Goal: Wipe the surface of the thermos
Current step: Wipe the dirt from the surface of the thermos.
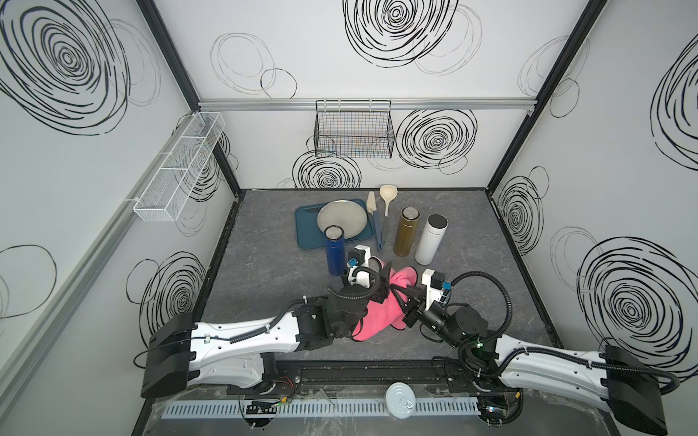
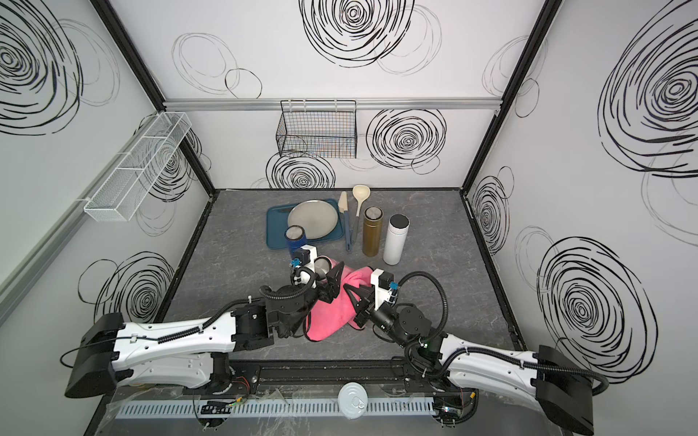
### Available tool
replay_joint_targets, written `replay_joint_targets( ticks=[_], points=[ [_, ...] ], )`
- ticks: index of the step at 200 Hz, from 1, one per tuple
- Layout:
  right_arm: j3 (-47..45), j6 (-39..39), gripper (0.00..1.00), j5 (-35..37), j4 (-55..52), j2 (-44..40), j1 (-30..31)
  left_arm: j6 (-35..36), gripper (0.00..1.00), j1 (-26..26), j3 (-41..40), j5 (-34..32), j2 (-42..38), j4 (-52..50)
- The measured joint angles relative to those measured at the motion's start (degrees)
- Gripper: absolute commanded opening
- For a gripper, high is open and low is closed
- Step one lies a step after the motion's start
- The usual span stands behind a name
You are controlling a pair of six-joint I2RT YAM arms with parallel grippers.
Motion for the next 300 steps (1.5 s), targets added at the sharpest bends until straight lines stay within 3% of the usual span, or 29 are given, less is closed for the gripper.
replay_joint_targets(
  ticks=[34, 94, 159, 203, 234, 300],
  points=[
    [-6.1, 3.0, 0.0, 1.2, -3.0, -1.2, -2.2, 4.0, 0.0, 0.0, -1.9, 3.3, -0.9, 3.5],
    [-0.2, 1.9, 0.0, -1.9, -8.0, -11.8, -2.3, 10.6, 0.0, -0.7, -3.3, 8.5, -1.6, 8.9],
    [-6.6, 6.2, 0.0, -0.5, -2.9, -3.3, -6.2, 16.0, 0.0, -1.0, -6.6, 12.0, -2.1, 9.7],
    [-3.8, 5.1, 0.0, -1.8, -9.9, -10.3, -6.3, 18.5, 0.0, -1.4, -7.3, 16.4, -2.2, 12.5],
    [-0.4, 4.2, 0.0, -3.7, -8.9, -11.6, -5.8, 19.6, 0.0, -2.0, -8.2, 19.7, -2.5, 14.5],
    [-4.7, 6.6, 0.0, -2.6, -6.1, -0.8, -6.4, 22.2, 0.0, -2.4, -11.4, 22.4, -3.9, 16.1]
  ],
)
